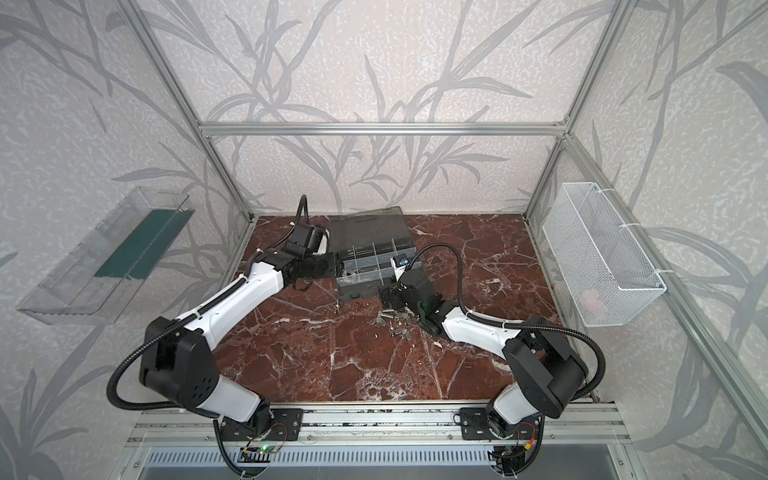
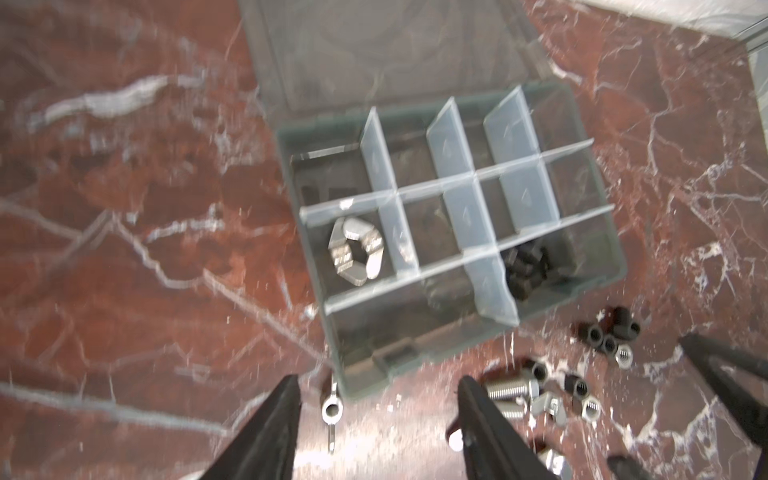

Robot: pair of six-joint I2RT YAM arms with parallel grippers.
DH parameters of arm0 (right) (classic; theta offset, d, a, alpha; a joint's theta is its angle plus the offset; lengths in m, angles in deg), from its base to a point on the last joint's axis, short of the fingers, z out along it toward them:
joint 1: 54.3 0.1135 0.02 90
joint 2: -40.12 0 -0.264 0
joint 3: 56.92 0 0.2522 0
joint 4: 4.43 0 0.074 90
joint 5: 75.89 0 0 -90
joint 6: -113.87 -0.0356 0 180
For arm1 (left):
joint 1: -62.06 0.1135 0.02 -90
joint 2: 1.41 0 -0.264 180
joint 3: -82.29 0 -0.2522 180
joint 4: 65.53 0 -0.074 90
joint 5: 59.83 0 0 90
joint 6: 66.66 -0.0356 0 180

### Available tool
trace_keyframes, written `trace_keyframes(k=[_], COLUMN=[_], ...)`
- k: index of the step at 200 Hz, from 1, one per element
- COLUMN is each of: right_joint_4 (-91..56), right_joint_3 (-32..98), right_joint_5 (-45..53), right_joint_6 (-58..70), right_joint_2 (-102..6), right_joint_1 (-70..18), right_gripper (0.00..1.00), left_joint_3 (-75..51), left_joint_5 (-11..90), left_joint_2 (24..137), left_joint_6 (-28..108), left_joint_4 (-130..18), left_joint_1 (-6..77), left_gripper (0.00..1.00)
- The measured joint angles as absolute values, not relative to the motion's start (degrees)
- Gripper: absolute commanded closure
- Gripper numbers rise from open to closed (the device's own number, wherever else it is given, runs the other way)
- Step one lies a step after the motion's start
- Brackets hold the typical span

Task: Sort the screws and nuts into containers
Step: 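Lower the left gripper to a silver wing nut beside the box and grasp it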

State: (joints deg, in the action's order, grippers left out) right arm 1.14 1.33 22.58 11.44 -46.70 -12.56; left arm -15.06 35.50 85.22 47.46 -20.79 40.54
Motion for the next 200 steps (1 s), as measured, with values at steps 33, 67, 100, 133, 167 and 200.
trace_keyframes(k=[33, 67, 100, 133, 167, 200], right_joint_4=[1.3, 2.3, 3.0, 3.0, 3.0, 3.0], right_joint_3=[1.3, 1.3, 1.4, 1.4, 1.4, 1.4], right_joint_5=[20.3, 18.0, 17.6, 18.2, 18.6, 18.6], right_joint_6=[11.5, 12.2, 13.3, 13.5, 13.5, 13.5], right_joint_2=[-46.7, -46.9, -47.4, -47.6, -47.6, -47.8], right_joint_1=[-12.5, -10.7, -8.8, -8.7, -8.7, -8.7], right_gripper=[0.01, 0.01, 0.01, 0.01, 0.01, 0.01], left_joint_3=[-23.2, -29.9, -34.3, -35.5, -36.1, -36.5], left_joint_5=[37.9, 40.0, 40.4, 40.3, 39.5, 39.2], left_joint_2=[82.7, 81.9, 81.5, 82.1, 84.6, 87.0], left_joint_6=[49.1, 51.2, 52.7, 53.5, 54.0, 54.0], left_joint_4=[-20.6, -21.3, -22.8, -26.9, -30.9, -34.0], left_joint_1=[40.5, 40.5, 40.4, 40.3, 40.1, 40.1], left_gripper=[0.36, 0.36, 0.47, 0.54, 0.62, 0.64])
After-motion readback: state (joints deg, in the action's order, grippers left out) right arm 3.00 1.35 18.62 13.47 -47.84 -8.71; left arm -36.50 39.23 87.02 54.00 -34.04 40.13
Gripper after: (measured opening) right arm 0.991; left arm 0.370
